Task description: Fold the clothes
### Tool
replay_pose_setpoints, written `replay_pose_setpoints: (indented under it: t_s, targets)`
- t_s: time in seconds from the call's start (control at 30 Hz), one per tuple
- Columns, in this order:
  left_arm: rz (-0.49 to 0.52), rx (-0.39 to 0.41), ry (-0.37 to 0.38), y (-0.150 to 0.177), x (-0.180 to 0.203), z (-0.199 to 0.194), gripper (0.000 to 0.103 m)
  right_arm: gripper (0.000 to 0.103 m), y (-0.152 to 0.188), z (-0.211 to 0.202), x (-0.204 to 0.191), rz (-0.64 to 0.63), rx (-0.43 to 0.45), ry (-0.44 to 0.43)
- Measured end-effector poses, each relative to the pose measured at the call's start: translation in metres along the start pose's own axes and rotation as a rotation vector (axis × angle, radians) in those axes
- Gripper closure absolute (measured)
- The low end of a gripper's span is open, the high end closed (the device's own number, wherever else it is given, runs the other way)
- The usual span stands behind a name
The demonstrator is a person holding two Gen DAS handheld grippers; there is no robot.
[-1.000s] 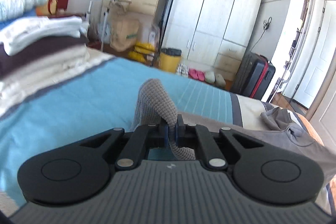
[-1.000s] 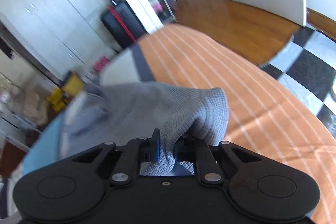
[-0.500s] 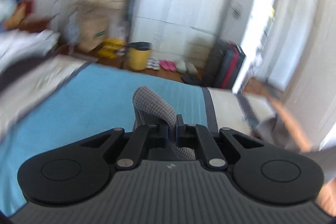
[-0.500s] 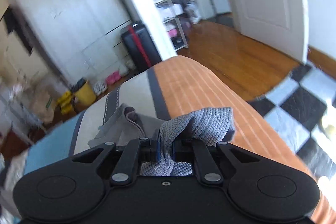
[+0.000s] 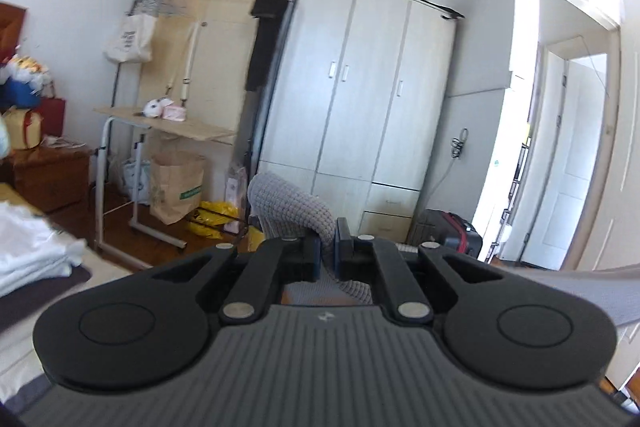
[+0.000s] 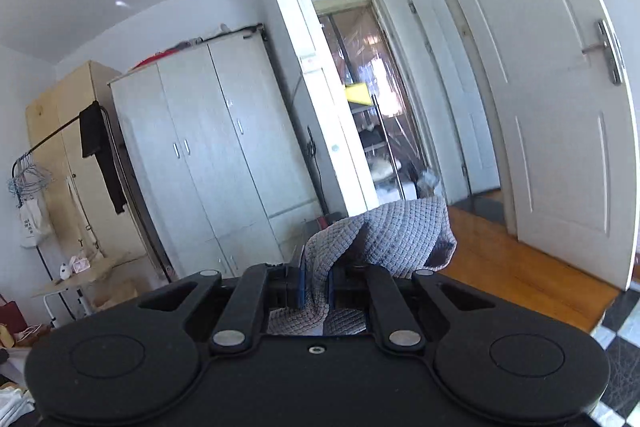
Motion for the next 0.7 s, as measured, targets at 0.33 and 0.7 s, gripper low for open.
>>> replay_pose_setpoints:
  t_s: [0.33,0.7]
  targets:
    - [-0.401,-0.575,-0.275,0.206,-0.144,-0.003,0.097,0.092,0.254,0.019,0.054,0.242,-0.598,0.131]
    - [-0.463,-0.591,-0.314,0.205,-0.169,-0.008,0.098,0.092,0.271,-0.002,0.054,0.063,-0.65,0.261]
Point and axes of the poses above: each gripper's, at about its wrist camera, not at the fingertips, and z roughly the way its jaws point, x to its right, y to its underside, the point moved 5 cm from there along z, roughly the way its jaws point, and after that the axes turned 3 degrees about y, right-handed, at the moved point
